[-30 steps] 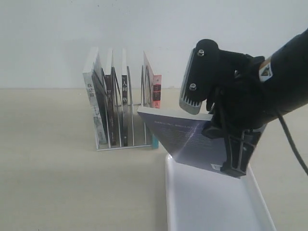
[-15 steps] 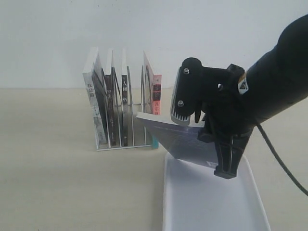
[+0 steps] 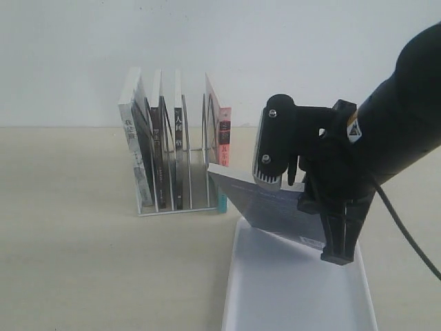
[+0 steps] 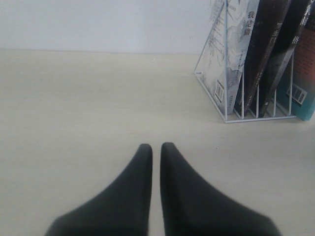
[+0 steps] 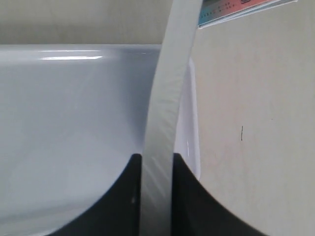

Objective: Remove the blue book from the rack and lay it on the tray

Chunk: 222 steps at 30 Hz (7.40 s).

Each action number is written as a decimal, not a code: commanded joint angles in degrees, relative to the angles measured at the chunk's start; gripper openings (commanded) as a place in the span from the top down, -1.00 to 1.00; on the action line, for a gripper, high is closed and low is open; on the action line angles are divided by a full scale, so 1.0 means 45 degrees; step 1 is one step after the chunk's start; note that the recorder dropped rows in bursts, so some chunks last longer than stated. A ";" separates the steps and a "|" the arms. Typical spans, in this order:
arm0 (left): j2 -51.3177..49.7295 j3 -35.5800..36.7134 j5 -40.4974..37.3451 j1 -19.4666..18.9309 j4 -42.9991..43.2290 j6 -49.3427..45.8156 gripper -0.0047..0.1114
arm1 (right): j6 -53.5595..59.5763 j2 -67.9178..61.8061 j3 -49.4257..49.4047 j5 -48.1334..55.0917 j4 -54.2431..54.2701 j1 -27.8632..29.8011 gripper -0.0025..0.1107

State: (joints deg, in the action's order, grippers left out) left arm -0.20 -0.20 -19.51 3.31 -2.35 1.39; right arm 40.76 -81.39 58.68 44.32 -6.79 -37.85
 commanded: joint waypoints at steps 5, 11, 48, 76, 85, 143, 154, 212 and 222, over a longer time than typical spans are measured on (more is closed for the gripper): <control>0.0045 0.0046 0.0053 -0.0051 0.0014 0.0109 0.82 | -0.0306 -0.0096 -0.0038 0.0852 -0.0464 0.0051 0.96; 0.0045 0.0046 0.0053 -0.0051 0.0014 0.0109 0.82 | -0.0417 -0.0096 -0.0038 0.1045 -0.0985 0.0051 0.96; 0.0045 0.0046 0.0053 -0.0051 0.0014 0.0109 0.82 | -0.1625 -0.0096 -0.0913 -0.0233 -0.2876 0.0051 0.14; 0.0045 0.0046 0.0053 -0.0051 0.0014 0.0109 0.82 | -0.1686 0.2995 -0.0796 -0.0291 -0.2307 0.0003 0.05; 0.0045 0.0046 0.0053 -0.0051 0.0014 0.0109 0.82 | -0.2999 0.4475 -0.0796 -0.0702 -0.2003 0.0003 0.06; 0.0045 0.0046 0.0053 -0.0051 0.0014 0.0109 0.82 | -0.7405 1.5916 -1.1557 -0.9979 0.5456 0.2501 0.93; 0.0045 0.0046 0.0053 -0.0051 0.0014 0.0109 0.82 | -0.7924 1.8086 -1.3041 -0.9650 0.5456 0.5014 0.93; 0.0045 0.0046 0.0053 -0.0051 0.0014 0.0109 0.82 | -0.8041 1.8086 -1.3041 -0.5512 0.5084 0.5488 0.93; 0.0045 0.0046 0.0053 -0.0051 0.0014 0.0109 0.82 | -0.8041 1.8086 -1.3041 -0.5459 0.5084 0.5488 0.93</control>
State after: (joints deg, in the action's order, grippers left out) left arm -0.20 -0.20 -19.51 3.31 -2.35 1.39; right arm 4.44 -0.28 0.01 19.82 16.11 -13.39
